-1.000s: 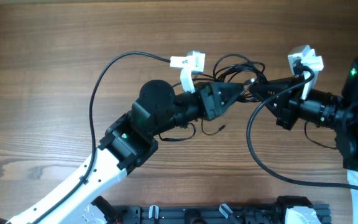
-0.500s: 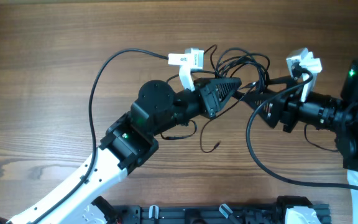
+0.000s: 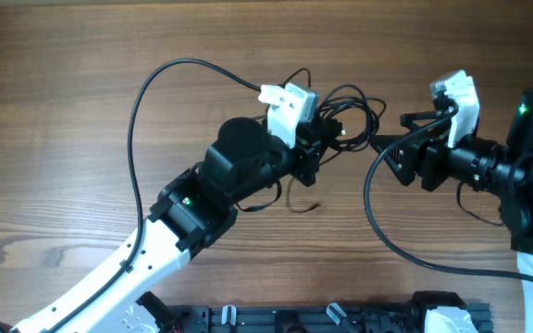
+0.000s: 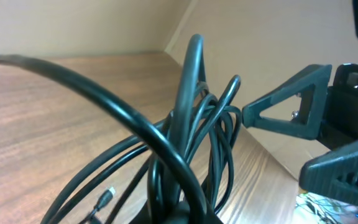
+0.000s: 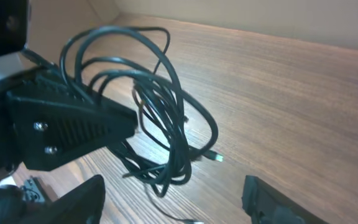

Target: Untangle cables

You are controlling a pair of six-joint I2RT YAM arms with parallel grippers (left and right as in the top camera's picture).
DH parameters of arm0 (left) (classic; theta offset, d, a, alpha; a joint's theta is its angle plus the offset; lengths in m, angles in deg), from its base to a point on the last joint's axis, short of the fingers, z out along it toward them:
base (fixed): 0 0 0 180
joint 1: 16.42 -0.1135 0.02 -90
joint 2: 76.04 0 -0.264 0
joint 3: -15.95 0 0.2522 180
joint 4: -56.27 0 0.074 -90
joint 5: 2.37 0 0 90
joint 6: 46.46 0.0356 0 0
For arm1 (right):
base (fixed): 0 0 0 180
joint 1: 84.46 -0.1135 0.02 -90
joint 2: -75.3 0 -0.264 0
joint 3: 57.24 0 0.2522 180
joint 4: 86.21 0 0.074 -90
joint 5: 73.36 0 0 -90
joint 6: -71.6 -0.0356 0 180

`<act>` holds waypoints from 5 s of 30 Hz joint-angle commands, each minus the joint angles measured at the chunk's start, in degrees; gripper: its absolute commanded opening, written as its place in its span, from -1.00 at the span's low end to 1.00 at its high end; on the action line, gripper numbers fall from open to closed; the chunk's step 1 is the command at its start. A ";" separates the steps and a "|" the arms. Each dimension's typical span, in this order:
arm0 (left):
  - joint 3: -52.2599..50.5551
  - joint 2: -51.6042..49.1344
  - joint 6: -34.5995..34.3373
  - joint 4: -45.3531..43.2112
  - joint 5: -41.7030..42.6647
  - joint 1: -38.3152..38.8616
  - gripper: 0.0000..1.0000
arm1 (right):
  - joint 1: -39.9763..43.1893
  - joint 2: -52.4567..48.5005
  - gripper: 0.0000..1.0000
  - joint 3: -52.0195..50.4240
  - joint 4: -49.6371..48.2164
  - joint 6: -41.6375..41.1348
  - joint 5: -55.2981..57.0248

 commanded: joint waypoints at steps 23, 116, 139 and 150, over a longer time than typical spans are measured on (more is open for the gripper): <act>0.55 0.20 -9.46 -3.72 3.65 0.35 -0.92 | -0.07 -0.11 -0.14 -0.02 -0.59 1.75 -3.80; 0.55 9.40 -8.07 4.68 -3.41 6.69 -0.92 | -0.04 -2.03 0.98 -0.04 -4.68 -11.69 10.99; 0.55 10.38 -5.81 4.57 -9.01 6.99 -0.92 | -0.04 -2.45 0.99 -0.07 7.13 -32.28 51.25; 0.55 10.38 1.95 6.67 -9.62 6.88 -0.92 | -0.04 -2.27 0.99 -0.07 4.79 -15.04 27.63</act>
